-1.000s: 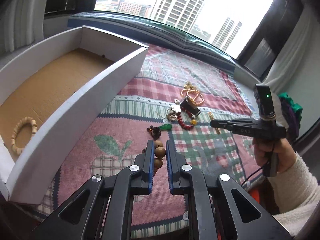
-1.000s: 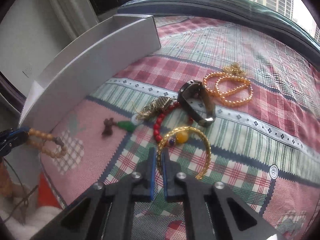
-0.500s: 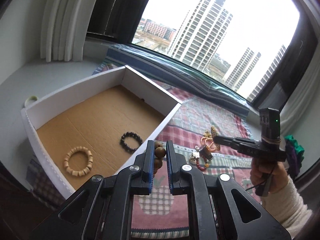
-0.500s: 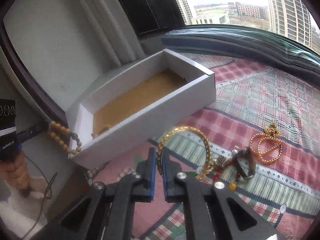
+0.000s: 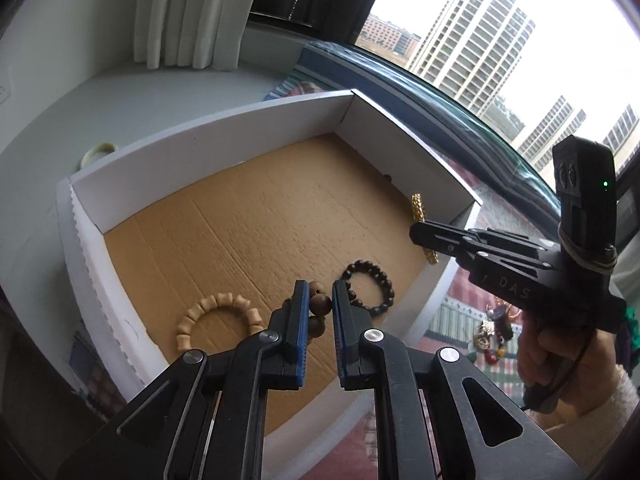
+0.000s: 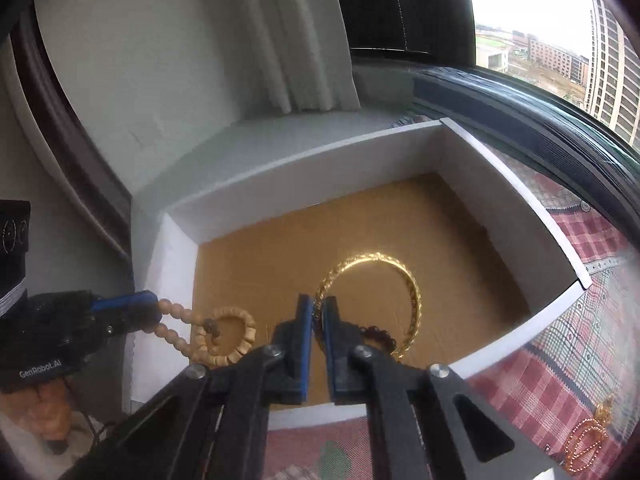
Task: Organize jewelry
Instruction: 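Lower both held pieces into the white box and open both tools, then move both tools back over the remaining jewelry on the quilt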
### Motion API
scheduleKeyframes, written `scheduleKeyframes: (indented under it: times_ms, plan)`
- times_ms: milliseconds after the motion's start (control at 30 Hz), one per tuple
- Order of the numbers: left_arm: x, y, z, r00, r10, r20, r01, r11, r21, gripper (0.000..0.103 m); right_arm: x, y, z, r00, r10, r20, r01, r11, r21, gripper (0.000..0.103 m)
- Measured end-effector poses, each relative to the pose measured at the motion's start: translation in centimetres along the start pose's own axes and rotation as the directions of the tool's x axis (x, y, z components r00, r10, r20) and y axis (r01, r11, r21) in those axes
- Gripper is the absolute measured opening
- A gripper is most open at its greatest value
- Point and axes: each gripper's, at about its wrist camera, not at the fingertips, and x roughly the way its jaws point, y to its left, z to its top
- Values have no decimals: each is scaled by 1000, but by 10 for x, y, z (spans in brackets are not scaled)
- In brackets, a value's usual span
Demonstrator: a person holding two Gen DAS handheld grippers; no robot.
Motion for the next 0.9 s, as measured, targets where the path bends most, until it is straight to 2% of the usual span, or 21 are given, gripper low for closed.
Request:
scheduleKeyframes:
  times_ms: [100, 167, 233, 267, 300, 433, 567, 767, 900]
  plan:
    - [19, 3, -5, 998, 57, -19, -56, 998, 13, 10, 25, 2, -5, 999, -26, -26, 26, 1000, -3, 9]
    - [23, 2, -8, 994, 108, -15, -108, 994, 26, 23, 30, 4, -8, 998, -55, -26, 55, 998, -8, 10]
    - [20, 0, -13, 989, 149, 5, -149, 988, 38, 67, 27, 5, -12, 998, -56, -11, 56, 998, -5, 26]
    - [15, -2, -15, 987, 161, 25, -162, 986, 41, 74, 22, 5, -14, 998, -61, 2, 61, 998, -2, 49]
    - [10, -7, -18, 985, 167, 44, -169, 984, 48, 80, 16, 5, -17, 997, -72, 19, 72, 997, 0, 59]
    - [-10, -29, -30, 988, 136, 79, -143, 984, 101, 88, -21, 5, -30, 988, -129, 89, 131, 991, -18, 62]
    - [-23, -69, -52, 993, 69, 91, -86, 977, 195, 92, -56, -3, -56, 972, -192, 133, 196, 980, -23, 64]
    - [-18, -130, -101, 998, -49, 34, 36, 948, 315, 97, -101, -34, -127, 944, -305, 123, 306, 952, 12, 64]
    - [6, -165, -137, 997, -74, -22, 77, 918, 390, 97, -126, -55, -187, 906, -412, 102, 410, 911, 40, 64]
